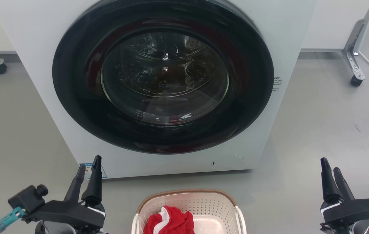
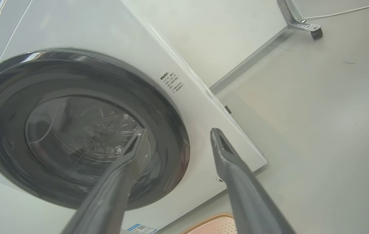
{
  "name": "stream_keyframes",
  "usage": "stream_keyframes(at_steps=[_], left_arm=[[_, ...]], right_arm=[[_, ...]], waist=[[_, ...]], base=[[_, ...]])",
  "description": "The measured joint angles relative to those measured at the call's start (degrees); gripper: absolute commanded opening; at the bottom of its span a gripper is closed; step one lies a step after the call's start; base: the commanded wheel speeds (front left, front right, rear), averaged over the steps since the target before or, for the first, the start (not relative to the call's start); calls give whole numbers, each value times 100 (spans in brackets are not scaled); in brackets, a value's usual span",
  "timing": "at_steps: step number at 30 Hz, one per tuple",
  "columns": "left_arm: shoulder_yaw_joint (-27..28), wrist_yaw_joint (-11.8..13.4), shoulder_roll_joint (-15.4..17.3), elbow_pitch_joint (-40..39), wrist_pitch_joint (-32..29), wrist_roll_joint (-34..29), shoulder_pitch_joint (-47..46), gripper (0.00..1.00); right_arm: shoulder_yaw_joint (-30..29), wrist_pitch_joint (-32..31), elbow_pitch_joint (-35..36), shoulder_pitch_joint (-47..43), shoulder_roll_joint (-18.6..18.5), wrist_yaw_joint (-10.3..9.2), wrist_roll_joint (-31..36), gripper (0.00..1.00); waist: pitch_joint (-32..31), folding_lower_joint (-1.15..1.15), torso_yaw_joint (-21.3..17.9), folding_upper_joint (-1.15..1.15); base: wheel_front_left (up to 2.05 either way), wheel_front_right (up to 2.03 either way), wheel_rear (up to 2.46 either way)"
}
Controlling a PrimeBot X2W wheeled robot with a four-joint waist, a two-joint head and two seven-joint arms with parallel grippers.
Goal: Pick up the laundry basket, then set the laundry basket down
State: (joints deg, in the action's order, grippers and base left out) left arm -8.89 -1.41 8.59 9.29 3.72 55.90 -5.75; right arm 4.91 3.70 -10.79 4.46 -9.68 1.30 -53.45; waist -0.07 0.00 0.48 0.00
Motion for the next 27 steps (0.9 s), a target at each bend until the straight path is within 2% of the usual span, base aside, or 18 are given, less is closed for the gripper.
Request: stream_keyframes(at_steps=[27], left_arm=[[-597,452,208,-276,397,-1976,1,100]], right_arm=[[715,531,291,-1,-337,-391,2282,100]], waist=[[-11,0,18,0]], base=[[0,0,0]])
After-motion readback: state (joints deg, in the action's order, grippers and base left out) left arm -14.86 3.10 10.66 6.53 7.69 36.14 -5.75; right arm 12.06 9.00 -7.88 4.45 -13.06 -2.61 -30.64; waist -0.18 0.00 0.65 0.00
